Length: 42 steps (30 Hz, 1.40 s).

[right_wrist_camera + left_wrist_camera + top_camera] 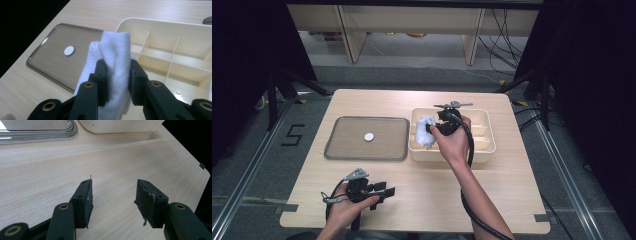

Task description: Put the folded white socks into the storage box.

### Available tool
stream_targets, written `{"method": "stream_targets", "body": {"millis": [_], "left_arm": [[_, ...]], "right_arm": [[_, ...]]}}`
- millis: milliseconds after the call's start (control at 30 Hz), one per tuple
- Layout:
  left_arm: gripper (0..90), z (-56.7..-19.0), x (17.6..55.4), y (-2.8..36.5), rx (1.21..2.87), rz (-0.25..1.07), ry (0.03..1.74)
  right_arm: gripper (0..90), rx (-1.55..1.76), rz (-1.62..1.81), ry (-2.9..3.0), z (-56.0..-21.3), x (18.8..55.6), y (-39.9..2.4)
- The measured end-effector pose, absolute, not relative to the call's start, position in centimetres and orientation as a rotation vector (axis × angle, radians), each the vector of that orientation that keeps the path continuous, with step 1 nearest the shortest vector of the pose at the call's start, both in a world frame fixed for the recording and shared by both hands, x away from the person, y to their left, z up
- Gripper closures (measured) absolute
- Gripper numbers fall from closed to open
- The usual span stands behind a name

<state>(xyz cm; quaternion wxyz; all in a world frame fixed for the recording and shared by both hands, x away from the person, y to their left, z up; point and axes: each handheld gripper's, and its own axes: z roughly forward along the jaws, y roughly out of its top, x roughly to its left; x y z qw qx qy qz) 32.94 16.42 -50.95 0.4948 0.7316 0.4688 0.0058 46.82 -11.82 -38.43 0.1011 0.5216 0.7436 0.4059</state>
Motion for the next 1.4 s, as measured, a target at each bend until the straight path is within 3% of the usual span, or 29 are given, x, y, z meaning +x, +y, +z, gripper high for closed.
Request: {"method": "stream_targets", "body": {"millis": [1400], "left_arm": [[46.6, -51.4, 33.0, 16.3, 1.777, -0.012, 1.139]], "right_arm": [[71.9, 1.482, 0.95, 2.276, -42.2, 48.7, -8.3]]}}
